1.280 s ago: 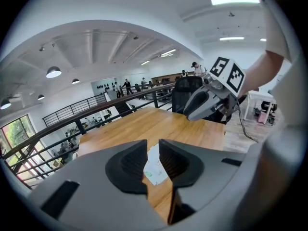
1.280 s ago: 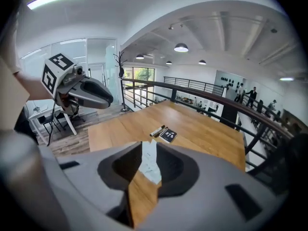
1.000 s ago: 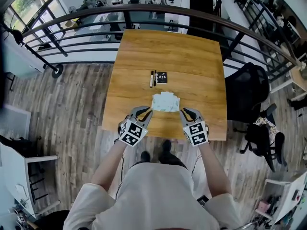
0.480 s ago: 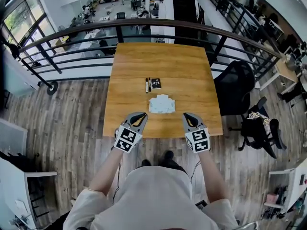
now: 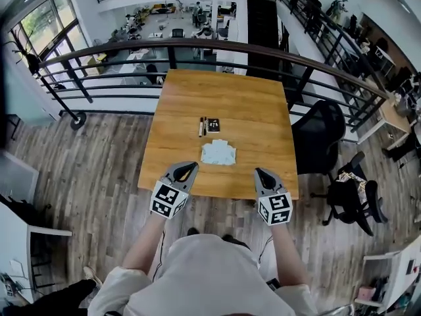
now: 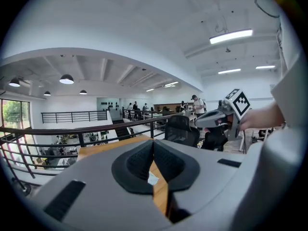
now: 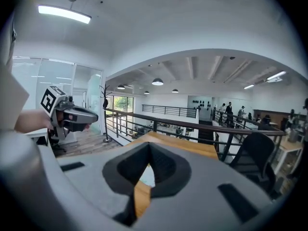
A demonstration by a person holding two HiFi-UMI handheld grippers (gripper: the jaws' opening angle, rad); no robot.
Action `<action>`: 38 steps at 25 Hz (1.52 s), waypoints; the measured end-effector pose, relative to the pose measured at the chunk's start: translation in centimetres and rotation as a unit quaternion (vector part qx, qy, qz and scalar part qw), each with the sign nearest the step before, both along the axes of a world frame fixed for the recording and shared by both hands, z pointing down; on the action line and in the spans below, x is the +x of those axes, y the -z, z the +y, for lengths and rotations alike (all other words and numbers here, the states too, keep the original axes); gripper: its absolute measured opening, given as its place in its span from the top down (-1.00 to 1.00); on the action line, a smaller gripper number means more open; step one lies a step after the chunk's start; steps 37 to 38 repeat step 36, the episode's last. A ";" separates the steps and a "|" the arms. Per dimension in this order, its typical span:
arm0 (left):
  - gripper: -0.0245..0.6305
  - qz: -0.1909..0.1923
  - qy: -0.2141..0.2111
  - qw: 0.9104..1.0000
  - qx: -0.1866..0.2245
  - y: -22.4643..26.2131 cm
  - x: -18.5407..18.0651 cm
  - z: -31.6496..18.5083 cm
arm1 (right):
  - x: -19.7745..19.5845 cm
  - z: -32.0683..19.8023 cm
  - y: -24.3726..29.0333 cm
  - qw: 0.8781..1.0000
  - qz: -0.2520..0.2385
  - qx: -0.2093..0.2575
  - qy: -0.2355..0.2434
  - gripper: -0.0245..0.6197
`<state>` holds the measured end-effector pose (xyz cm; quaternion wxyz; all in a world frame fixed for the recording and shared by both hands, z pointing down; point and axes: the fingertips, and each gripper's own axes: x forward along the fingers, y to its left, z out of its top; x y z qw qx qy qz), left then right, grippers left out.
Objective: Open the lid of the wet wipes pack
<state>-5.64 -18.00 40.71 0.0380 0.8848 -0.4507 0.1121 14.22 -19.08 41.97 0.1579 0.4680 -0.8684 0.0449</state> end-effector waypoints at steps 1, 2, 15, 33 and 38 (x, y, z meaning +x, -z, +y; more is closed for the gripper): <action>0.94 0.009 0.005 1.000 0.000 0.4 0.3 0.4 | 0.4 0.2 0.3 1.000 -0.007 0.000 0.003 0.91; 0.94 0.019 0.008 1.000 0.001 0.7 0.7 0.8 | 0.9 0.4 0.7 1.000 -0.013 0.001 0.007 0.91; 0.94 0.042 0.032 0.998 0.018 2.7 3.6 1.6 | 4.2 0.2 2.8 0.999 -0.021 0.028 0.031 0.92; 0.94 0.044 0.035 0.998 0.017 2.9 2.5 1.3 | 3.2 -0.5 4.0 0.999 -0.027 0.035 0.031 0.92; 0.94 0.046 0.035 0.998 0.020 3.0 2.1 0.9 | 2.7 -0.9 4.3 0.998 -0.028 0.039 0.032 0.92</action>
